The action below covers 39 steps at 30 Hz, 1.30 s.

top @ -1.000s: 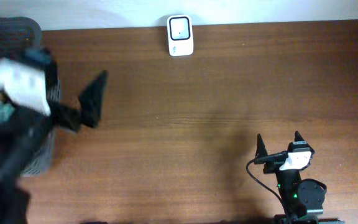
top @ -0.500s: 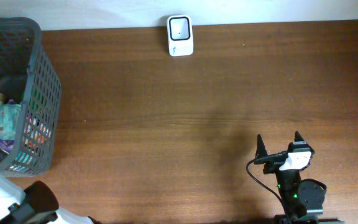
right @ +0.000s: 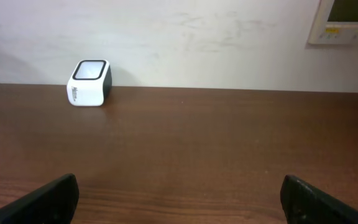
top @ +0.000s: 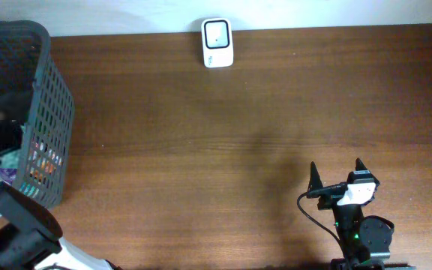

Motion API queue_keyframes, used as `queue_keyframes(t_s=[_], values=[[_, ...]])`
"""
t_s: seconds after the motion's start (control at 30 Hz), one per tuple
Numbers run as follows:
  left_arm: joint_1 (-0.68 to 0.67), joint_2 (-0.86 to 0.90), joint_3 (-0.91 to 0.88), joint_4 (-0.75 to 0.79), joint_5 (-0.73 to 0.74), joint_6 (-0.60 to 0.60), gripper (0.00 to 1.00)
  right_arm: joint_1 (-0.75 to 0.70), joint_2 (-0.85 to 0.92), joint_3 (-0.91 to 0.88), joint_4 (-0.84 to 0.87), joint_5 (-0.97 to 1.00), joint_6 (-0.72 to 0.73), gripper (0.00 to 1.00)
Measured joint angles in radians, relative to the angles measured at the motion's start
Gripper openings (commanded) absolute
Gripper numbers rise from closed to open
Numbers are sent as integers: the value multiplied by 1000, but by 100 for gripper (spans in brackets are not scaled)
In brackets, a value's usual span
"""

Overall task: Scan the item barcode
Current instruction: 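Reach the left gripper into the grey basket and grasp the green packet, then carry the green packet toward the scanner and drop it on the table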

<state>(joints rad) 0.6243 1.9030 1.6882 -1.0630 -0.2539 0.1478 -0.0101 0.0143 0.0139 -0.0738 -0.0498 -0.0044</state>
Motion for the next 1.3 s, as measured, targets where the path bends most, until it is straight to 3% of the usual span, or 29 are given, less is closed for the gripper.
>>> queue_keyframes(t_s=[0.13, 0.17, 0.27, 0.3, 0.4, 0.43, 0.53, 0.67, 0.7, 0.73, 0.77, 0.97, 1.07, 1.2, 1.3], values=[[0, 0, -31, 111, -9, 24, 84, 0, 0, 0, 0, 0, 0, 99], [0, 0, -34, 131, -9, 27, 78, 0, 0, 0, 0, 0, -1, 99], [0, 0, -72, 169, 0, 32, 76, 0, 0, 0, 0, 0, 0, 99], [0, 0, -87, 172, 15, 32, 72, 0, 0, 0, 0, 0, -1, 99], [0, 0, -101, 176, 62, 34, 50, 0, 0, 0, 0, 0, 0, 99], [0, 0, -101, 175, 66, 39, 50, 0, 0, 0, 0, 0, 0, 99], [0, 0, -101, 171, 75, 37, 63, 0, 0, 0, 0, 0, 0, 99], [0, 0, -118, 171, 82, 39, 62, 0, 0, 0, 0, 0, 0, 99], [0, 0, -125, 171, 82, 39, 47, 0, 0, 0, 0, 0, 0, 99], [0, 0, -132, 171, 82, 39, 12, 0, 0, 0, 0, 0, 0, 99], [0, 0, -138, 170, 81, 39, 0, 0, 0, 0, 0, 0, 0, 99], [0, 0, -123, 126, 82, 34, 0, 0, 0, 0, 0, 0, 0, 99], [0, -35, -6, 89, 112, -47, 0, 0, 0, 0, 0, 0, 0, 99], [0, -236, 163, 141, 276, -203, 0, 0, 0, 0, 0, 0, 0, 99], [-1, -430, 212, 227, 539, -393, 0, 0, 0, 0, 0, 0, 0, 99]])
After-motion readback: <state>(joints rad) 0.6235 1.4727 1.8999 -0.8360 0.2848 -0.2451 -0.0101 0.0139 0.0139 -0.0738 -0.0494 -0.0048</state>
